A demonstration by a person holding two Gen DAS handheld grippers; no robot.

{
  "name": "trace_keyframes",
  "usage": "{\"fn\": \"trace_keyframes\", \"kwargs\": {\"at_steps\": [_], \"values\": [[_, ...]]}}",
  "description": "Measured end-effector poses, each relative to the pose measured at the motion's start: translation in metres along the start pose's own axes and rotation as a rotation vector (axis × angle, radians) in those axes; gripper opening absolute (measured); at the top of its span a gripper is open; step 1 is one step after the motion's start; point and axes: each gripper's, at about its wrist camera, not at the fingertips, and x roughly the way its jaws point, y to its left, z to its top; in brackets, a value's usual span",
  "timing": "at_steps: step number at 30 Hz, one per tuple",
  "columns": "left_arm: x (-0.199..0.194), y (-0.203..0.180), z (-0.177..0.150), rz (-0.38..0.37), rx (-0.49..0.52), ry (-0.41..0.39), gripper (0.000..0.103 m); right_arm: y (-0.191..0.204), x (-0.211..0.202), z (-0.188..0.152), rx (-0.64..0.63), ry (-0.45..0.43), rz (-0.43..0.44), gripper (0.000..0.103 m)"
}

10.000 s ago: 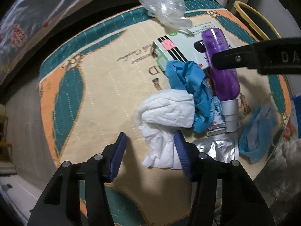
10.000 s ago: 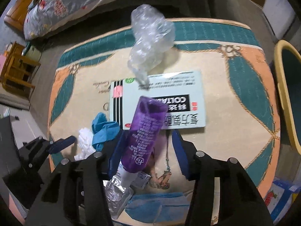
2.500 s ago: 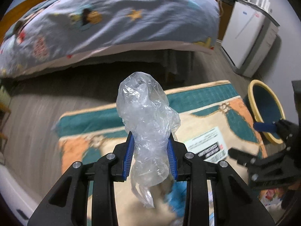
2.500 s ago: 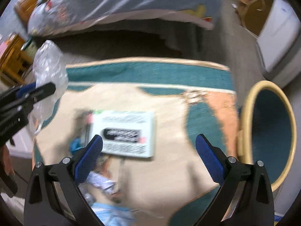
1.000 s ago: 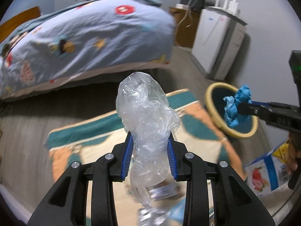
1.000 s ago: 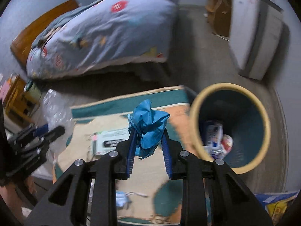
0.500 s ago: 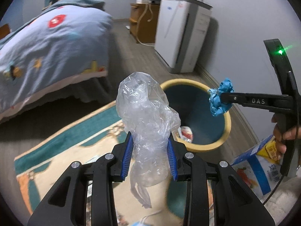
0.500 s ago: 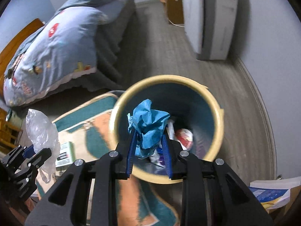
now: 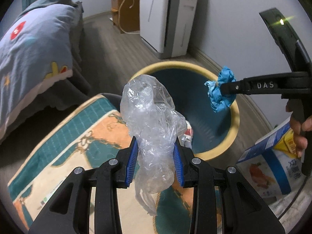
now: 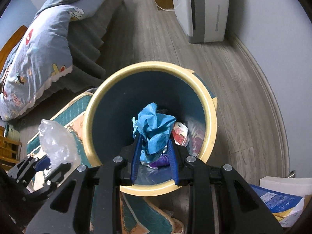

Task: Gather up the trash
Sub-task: 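Carry the plastic bag and blue glove over the bin and open both tools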

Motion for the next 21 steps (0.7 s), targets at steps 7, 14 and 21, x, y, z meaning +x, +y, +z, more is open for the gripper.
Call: {"fn": "trace_keyframes", "kwargs": {"at_steps": [7,14,21], "values": [[0.021,-0.015,0.002,-0.024,0.03,0.02,0.036,-0.001,0.008,-0.002,0.008,0.029,-0.002,0.026],[0.028,-0.025,0.006,-0.03,0.034,0.003,0.037,-0.008,0.003,0.0,0.027,0.001,-0.001,0.026],[0.01,-0.032,0.016,-0.027,0.043,-0.127,0.06,-0.018,-0.005,0.0,0.064,-0.04,0.005,0.028]]}}
